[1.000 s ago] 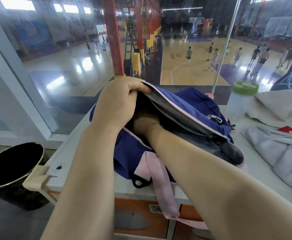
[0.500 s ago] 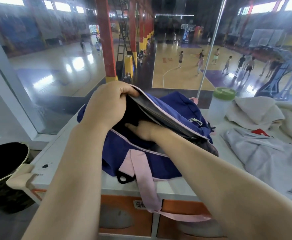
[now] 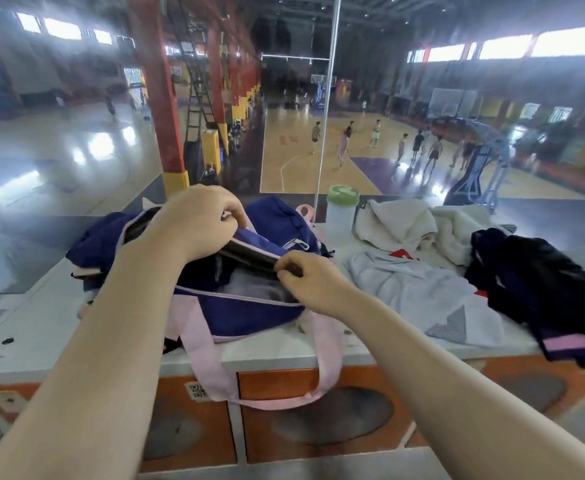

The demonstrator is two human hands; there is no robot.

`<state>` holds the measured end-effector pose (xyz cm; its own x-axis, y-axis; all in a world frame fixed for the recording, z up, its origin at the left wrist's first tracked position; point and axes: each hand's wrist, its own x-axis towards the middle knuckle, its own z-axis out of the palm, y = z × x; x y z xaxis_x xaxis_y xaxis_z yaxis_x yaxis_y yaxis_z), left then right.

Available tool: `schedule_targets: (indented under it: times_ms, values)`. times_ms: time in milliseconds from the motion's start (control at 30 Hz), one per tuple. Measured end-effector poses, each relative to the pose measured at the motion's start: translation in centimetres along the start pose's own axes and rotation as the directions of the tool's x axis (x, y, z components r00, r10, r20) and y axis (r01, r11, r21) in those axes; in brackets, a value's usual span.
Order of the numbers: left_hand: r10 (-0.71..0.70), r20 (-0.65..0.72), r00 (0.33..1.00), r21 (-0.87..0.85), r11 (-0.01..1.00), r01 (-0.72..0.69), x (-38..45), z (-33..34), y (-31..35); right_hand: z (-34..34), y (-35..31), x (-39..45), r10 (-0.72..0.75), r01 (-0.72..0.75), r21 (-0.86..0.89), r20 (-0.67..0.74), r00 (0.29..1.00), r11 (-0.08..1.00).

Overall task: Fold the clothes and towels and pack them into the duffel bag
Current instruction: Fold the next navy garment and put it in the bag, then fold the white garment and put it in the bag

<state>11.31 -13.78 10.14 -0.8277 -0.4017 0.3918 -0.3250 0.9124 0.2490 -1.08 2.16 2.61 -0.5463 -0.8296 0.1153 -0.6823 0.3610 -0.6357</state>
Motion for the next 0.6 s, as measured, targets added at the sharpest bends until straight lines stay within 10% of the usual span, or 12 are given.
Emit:
schedule_targets:
  times_ms: [367, 600]
  values:
    - [-0.014, 0.412, 0.911, -0.323, 0.933, 0.16, 1.4, 12.2, 13.7, -9.4, 12.5, -6.2, 0.421, -0.439, -0.012, -0.257, 0.87, 0.898]
    - [-0.193, 0.609, 0.769, -0.577, 0.557, 0.597, 1.6, 18.1, 16.6, -10.5, 17.3, -7.6, 0.582, -0.656, -0.126, -0.358, 0.73, 0.745]
